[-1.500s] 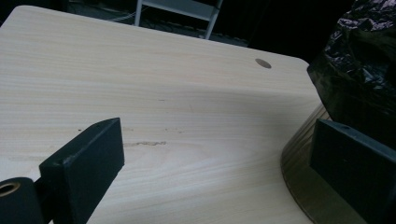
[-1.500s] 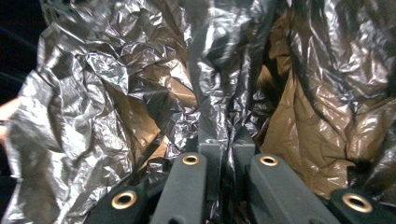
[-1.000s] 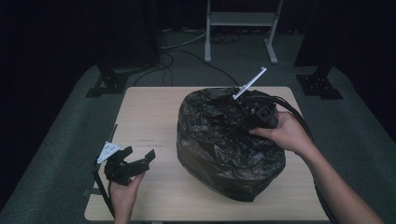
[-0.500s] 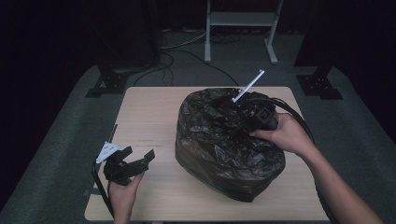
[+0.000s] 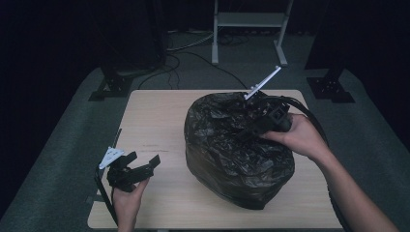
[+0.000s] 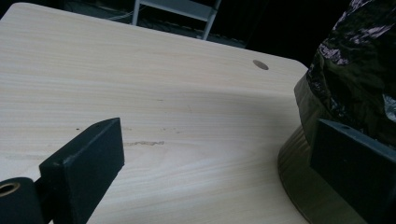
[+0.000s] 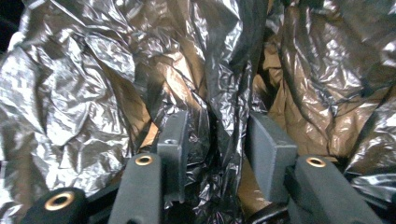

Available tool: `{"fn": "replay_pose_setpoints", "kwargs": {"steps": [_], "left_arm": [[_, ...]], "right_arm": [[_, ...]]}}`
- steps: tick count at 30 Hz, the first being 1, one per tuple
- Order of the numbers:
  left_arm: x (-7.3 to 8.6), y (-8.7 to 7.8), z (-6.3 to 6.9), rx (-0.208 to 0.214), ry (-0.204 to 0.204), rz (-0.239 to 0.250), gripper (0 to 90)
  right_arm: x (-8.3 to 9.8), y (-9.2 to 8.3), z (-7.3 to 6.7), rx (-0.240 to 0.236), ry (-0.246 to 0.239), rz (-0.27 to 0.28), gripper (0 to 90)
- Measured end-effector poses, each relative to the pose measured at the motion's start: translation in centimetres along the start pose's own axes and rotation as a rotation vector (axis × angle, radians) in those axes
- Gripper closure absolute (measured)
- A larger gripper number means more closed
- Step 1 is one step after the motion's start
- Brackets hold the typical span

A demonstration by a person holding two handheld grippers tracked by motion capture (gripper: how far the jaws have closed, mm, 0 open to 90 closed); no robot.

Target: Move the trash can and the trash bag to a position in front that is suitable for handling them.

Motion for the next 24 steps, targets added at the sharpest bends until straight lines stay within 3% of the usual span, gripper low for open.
{"fn": "replay_pose_setpoints", "kwargs": {"steps": [14, 18, 24], "left_arm": [[0.0, 0.1, 0.1, 0.002, 0.003, 0.001, 2.7], [0.0, 0.0, 0.1, 0.002, 0.003, 0.002, 2.7], [0.0, 0.0, 0.1, 0.001, 0.005, 0.001, 2.7]], "right_arm": [[0.3, -2.7, -0.5, -0.011, -0.016, 0.076, 57.3], [0.6, -2.8, -0.3, -0.011, -0.016, 0.078, 68.0], [1.1, -1.7, -0.2, -0.016, -0.031, 0.03, 81.3]]}}
Point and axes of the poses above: each handheld gripper's, and its own axes: y roughly forward along the jaws, x roughly out of its underside, z roughly to its right, the point moved 1 cm from there along y, roughly forward along the jaws, and after that the axes turned 14 degrees about y, right-handed, at the moved point
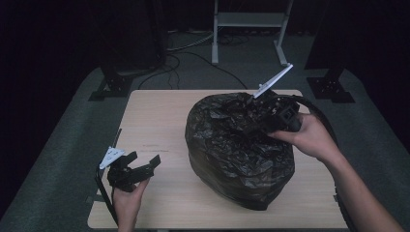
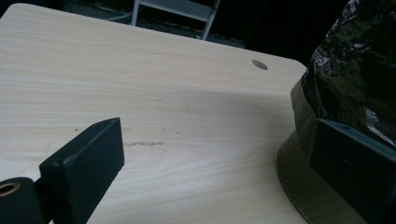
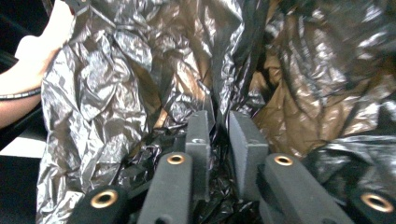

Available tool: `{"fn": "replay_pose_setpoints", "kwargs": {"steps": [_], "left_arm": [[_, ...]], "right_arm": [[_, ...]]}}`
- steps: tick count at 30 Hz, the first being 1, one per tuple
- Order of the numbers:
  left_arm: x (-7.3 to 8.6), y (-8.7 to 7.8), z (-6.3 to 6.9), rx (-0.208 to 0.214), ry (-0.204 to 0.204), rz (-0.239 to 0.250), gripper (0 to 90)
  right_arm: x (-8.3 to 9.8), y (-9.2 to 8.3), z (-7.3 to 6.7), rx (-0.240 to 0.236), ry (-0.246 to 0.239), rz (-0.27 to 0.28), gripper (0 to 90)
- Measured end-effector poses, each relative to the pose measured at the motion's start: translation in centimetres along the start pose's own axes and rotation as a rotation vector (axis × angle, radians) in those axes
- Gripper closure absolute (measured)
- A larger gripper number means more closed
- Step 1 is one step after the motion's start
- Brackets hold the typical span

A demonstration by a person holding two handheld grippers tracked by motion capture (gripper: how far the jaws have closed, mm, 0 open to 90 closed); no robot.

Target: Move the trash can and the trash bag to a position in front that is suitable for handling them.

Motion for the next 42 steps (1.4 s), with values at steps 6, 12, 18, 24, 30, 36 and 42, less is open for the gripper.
{"fn": "replay_pose_setpoints", "kwargs": {"steps": [6, 12, 18, 24, 30, 36, 42], "left_arm": [[0.0, 0.0, -0.1, 0.0, -0.003, -0.001, 2.7], [0.0, -0.1, -0.1, -0.002, -0.001, 0.002, 2.7], [0.0, -0.2, -0.2, -0.003, -0.004, 0.004, 2.7], [0.0, -0.1, -0.1, -0.001, -0.004, 0.003, 2.7], [0.0, -0.2, -0.1, -0.002, -0.004, 0.004, 2.7], [-0.1, -0.2, -0.1, -0.001, -0.005, 0.008, 2.7], [-0.2, -0.3, 0.0, 0.002, -0.005, 0.011, 2.7]], "right_arm": [[0.4, 1.3, -0.2, 0.003, -0.014, -0.043, 85.3], [0.8, 2.4, -0.2, 0.005, -0.019, -0.072, 86.5], [1.3, 2.9, -0.5, 0.026, -0.034, -0.071, 86.5], [1.7, 3.8, -0.5, 0.096, -0.037, -0.1, 86.4], [1.7, 4.0, -0.6, 0.136, -0.054, -0.104, 85.3], [1.7, 3.8, -0.6, 0.121, -0.052, -0.091, 80.0], [1.1, 2.5, -0.6, 0.111, -0.05, -0.027, 69.7]]}}
Point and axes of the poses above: each handheld gripper's, and its own axes: y roughly forward along the jaws, x roughly out of its underside, z roughly to its right, the point moved 1 cm from there along y, roughly forward along the jaws, and after that the axes turned 14 degrees about y, right-handed, at the moved point
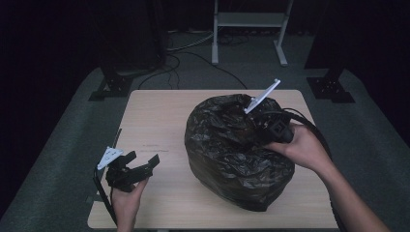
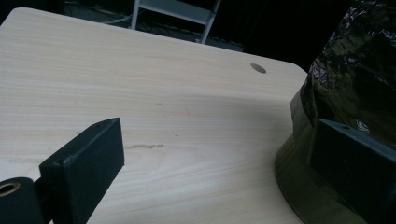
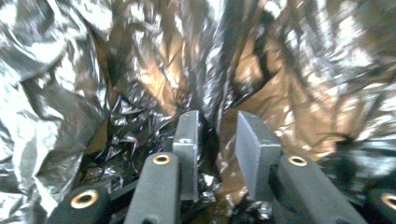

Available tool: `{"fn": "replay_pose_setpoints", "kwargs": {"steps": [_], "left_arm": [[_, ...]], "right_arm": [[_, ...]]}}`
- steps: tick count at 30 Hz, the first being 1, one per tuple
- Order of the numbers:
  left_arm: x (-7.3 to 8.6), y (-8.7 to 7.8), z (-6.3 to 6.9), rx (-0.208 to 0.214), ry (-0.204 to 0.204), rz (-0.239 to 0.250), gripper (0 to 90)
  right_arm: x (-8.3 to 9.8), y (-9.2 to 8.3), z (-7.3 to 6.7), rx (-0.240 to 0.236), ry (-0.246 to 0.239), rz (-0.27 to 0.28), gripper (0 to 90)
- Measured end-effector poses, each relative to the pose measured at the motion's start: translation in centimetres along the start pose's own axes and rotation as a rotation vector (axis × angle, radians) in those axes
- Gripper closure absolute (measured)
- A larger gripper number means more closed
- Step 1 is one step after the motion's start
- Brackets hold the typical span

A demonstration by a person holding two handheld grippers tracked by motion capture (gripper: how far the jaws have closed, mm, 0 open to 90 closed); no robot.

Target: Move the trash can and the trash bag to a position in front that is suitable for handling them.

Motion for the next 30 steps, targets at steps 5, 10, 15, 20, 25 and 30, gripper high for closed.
{"fn": "replay_pose_setpoints", "kwargs": {"steps": [5, 10, 15, 20, 25, 30], "left_arm": [[0.0, 0.0, 0.0, 0.001, -0.002, 0.001, 2.7], [0.0, 0.0, 0.0, 0.001, 0.0, 0.005, 2.7], [-0.1, -0.2, -0.1, 0.002, 0.0, 0.009, 2.7], [-0.1, -0.2, -0.1, 0.003, 0.001, 0.008, 2.7], [-0.1, -0.1, 0.0, 0.004, -0.001, 0.008, 2.7], [-0.1, 0.0, 0.0, 0.003, -0.002, 0.008, 2.7]], "right_arm": [[-0.8, -1.4, 0.3, 0.01, 0.011, 0.07, 69.5], [-1.5, -2.7, 1.4, 0.038, 0.043, 0.151, 74.8], [-1.6, -3.2, 2.9, 0.07, 0.084, 0.186, 81.1], [-1.1, -2.7, 4.2, 0.076, 0.114, 0.178, 82.2], [-0.9, -1.9, 4.6, 0.104, 0.116, 0.151, 83.4], [-0.7, -1.3, 4.9, 0.124, 0.118, 0.128, 83.4]]}}
Point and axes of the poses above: each handheld gripper's, and its own axes: y roughly forward along the jaws, x roughly out of its underside, z roughly to its right, the point moved 1 cm from there along y, roughly forward along the jaws, and after that the axes turned 14 degrees about y, right-handed, at the moved point
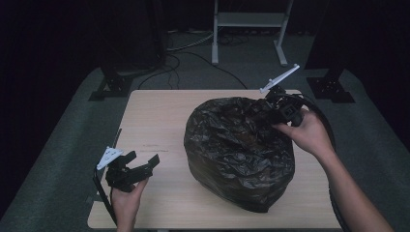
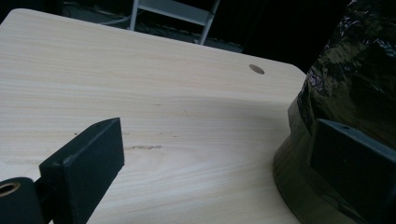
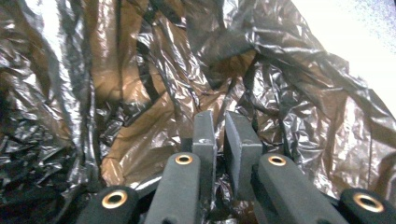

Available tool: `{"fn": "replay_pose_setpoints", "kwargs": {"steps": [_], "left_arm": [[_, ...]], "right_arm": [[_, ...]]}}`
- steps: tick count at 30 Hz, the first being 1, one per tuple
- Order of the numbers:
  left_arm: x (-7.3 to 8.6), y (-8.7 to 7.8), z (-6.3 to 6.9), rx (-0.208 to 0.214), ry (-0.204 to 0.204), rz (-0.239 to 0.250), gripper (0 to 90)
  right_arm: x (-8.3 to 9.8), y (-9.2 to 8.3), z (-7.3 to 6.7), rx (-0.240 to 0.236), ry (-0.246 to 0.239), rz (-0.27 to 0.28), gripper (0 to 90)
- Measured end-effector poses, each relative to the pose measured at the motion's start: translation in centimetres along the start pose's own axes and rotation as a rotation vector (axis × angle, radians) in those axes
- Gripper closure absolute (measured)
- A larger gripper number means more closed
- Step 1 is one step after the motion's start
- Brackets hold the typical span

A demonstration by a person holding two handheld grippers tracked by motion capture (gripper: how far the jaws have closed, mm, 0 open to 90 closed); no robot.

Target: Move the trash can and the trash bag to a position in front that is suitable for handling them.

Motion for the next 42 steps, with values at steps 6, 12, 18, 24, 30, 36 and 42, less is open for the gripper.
{"fn": "replay_pose_setpoints", "kwargs": {"steps": [6, 12, 18, 24, 30, 36, 42], "left_arm": [[0.0, 0.0, 0.0, 0.003, 0.002, 0.001, 2.7], [-0.2, -0.2, 0.0, 0.006, 0.003, 0.002, 2.7], [-0.3, -0.4, 0.2, 0.014, 0.003, 0.008, 2.7], [-0.5, -0.5, 0.5, 0.023, 0.007, 0.014, 2.7], [-0.6, -0.5, 0.8, 0.033, 0.018, 0.012, 2.7], [-0.7, -0.4, 1.0, 0.044, 0.019, 0.007, 2.7], [-1.6, -0.9, 1.5, 0.067, 0.039, 0.02, 2.7]], "right_arm": [[0.0, -0.3, -0.2, -0.023, -0.004, 0.023, 78.1], [0.1, -1.4, -1.6, -0.063, -0.029, 0.048, 71.7], [1.1, -1.5, -3.7, -0.124, -0.075, 0.03, 73.1], [3.0, -0.6, -5.7, -0.167, -0.119, -0.001, 74.6], [4.2, -0.3, -6.7, -0.187, -0.138, 0.004, 75.3], [4.8, -0.6, -6.7, -0.205, -0.133, 0.034, 74.8], [5.0, -1.1, -6.6, -0.205, -0.137, 0.056, 68.3]]}}
Point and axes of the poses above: each handheld gripper's, and its own axes: y roughly forward along the jaws, x roughly out of its underside, z roughly to its right, the point moved 1 cm from there along y, roughly forward along the jaws, and after that the axes turned 14 degrees about y, right-handed, at the moved point
